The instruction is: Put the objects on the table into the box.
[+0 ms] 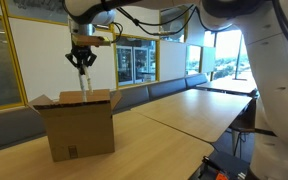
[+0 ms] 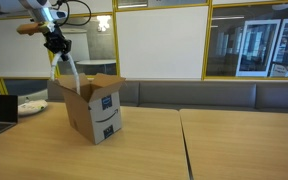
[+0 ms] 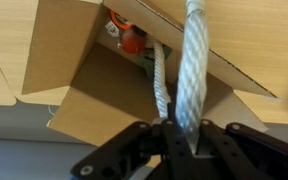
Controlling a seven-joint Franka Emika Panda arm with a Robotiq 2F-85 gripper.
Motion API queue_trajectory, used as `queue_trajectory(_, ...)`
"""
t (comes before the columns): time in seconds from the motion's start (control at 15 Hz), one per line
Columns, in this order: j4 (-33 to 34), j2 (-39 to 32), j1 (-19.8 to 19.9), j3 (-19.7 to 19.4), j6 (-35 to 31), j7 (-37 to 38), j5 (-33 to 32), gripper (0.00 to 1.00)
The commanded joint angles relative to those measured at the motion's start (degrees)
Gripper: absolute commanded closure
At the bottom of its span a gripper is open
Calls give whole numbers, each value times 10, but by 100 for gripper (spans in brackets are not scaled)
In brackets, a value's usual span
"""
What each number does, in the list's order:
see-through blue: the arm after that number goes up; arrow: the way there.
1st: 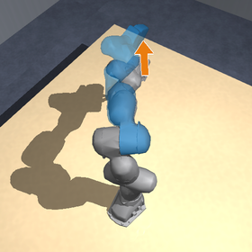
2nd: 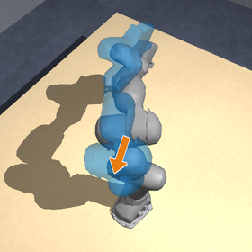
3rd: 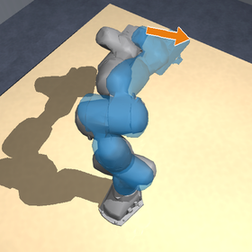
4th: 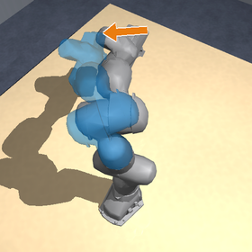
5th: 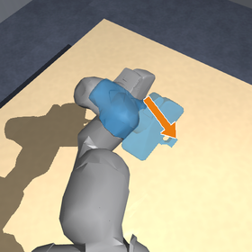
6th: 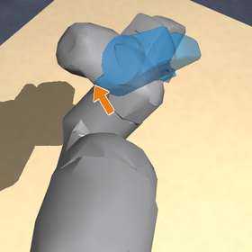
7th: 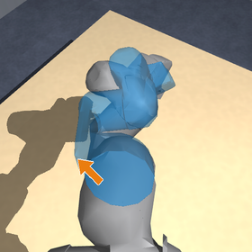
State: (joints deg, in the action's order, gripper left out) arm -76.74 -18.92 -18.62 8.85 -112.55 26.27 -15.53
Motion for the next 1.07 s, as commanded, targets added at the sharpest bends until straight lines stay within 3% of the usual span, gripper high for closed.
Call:
queue_trajectory(0.0, 132, -113, -12, -17, 39, -37, -12, 89)
queue_trajectory(0.33, 232, -231, -18, -35, 56, -97, 5, 89)
queue_trajectory(1.0, 442, -414, -21, -22, 198, -179, 1, 89)
